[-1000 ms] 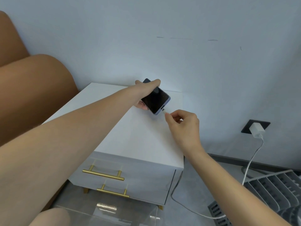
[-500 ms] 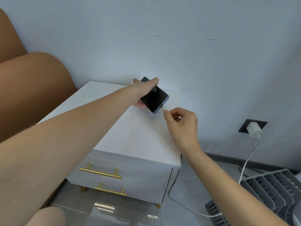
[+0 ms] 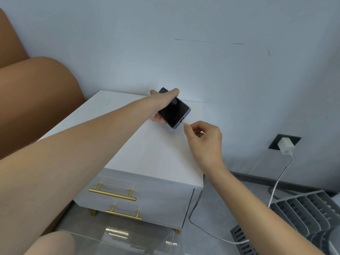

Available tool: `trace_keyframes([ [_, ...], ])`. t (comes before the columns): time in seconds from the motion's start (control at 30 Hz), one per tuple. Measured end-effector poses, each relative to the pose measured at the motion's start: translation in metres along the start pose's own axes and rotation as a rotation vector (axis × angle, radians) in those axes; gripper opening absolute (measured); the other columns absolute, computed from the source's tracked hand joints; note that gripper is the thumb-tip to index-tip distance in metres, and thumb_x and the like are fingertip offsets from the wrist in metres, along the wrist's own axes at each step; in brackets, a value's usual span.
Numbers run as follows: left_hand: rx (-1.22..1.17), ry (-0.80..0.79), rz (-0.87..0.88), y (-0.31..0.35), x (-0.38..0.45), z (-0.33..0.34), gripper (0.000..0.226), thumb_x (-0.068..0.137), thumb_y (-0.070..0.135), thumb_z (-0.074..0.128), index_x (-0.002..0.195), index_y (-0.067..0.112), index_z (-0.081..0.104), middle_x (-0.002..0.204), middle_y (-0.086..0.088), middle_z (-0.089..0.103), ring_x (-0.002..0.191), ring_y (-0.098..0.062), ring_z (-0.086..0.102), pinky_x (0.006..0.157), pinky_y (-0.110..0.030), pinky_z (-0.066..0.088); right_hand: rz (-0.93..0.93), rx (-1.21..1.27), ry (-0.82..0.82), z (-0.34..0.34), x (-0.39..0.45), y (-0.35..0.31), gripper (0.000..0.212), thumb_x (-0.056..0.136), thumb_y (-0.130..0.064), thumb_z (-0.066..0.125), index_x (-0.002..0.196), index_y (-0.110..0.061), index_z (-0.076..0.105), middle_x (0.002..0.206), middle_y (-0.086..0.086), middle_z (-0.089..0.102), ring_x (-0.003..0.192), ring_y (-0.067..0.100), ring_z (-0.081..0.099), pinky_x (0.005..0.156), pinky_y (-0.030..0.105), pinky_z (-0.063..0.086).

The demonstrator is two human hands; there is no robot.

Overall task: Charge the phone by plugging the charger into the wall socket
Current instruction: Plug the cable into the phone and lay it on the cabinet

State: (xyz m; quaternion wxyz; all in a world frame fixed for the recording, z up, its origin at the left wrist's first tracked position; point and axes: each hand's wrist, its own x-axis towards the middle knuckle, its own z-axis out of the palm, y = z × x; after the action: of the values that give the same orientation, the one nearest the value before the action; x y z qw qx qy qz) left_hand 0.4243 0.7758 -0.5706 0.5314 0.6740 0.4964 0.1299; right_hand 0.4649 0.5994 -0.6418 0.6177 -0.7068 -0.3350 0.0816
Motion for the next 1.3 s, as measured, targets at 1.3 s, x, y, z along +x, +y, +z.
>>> trace_keyframes([
  [1.3, 0.897, 0.148, 0.505, -0.044, 0.012, -0.007, 0.091, 0.085, 0.087, 0.038, 0.153, 0.026, 0.039, 0.148, -0.004, 0.048, 0.132, -0.032, 0.051, 0.087, -0.042, 0.04, -0.26, -0.574, -0.156, -0.02, -0.007, 0.004, 0.038, 0.084, -0.06, 0.07, 0.066, -0.027, 0.063, 0.056, -0.013, 0.058, 0.059, 0.009, 0.06, 0.057, 0.028, 0.049],
])
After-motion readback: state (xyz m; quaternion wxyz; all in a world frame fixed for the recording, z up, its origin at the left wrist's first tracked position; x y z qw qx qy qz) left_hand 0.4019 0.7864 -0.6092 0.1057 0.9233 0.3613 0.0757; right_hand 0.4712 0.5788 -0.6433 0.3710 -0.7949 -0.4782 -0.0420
